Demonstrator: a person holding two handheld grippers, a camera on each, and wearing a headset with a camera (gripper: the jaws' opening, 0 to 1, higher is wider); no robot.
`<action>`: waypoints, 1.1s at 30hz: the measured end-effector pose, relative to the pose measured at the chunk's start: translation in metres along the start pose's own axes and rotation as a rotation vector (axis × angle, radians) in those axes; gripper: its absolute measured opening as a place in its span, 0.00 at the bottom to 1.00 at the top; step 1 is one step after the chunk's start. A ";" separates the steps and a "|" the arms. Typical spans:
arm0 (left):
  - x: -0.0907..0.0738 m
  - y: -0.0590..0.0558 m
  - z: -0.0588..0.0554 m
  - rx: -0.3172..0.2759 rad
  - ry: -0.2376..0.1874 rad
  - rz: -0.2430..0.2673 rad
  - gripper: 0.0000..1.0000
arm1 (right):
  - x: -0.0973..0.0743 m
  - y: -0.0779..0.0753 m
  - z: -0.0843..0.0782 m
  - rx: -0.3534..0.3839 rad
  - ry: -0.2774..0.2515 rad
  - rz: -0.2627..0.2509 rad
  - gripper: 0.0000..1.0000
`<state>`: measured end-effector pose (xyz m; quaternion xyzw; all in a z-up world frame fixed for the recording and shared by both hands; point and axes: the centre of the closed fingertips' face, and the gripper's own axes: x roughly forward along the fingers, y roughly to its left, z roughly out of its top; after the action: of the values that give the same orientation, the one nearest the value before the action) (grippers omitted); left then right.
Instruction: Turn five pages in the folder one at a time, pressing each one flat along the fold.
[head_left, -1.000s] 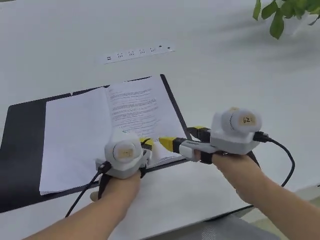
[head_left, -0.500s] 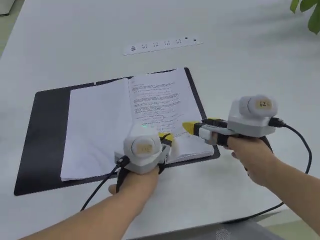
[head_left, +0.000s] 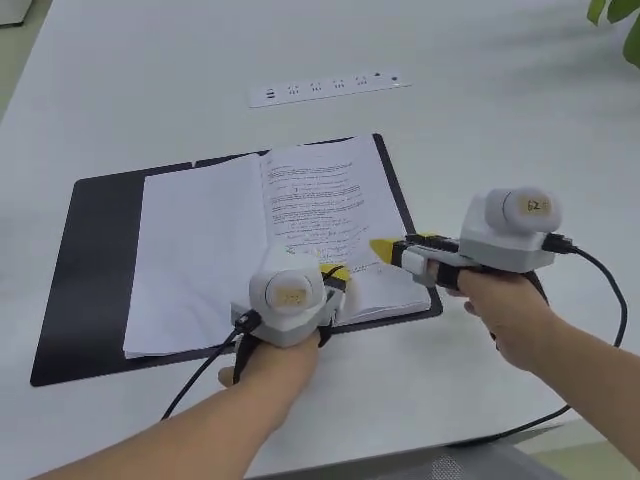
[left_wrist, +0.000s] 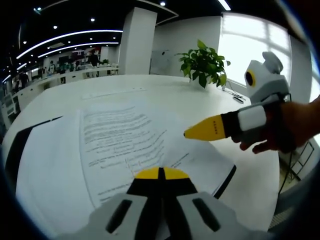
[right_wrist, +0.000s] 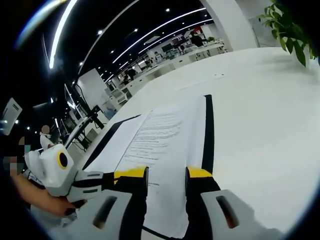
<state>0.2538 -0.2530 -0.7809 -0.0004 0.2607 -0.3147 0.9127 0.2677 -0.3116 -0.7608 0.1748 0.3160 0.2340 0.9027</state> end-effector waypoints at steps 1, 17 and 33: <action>0.000 0.000 0.000 0.002 0.001 0.000 0.00 | -0.001 0.000 0.000 0.007 0.001 0.002 0.22; -0.005 0.001 0.001 -0.036 0.020 0.006 0.00 | -0.009 0.001 -0.002 0.141 0.024 -0.017 0.00; -0.066 0.019 0.014 0.040 0.026 -0.004 0.19 | -0.028 0.039 0.020 0.286 0.012 0.004 0.00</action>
<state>0.2277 -0.2022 -0.7405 0.0212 0.2663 -0.3218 0.9083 0.2495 -0.2979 -0.7143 0.3008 0.3512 0.1892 0.8662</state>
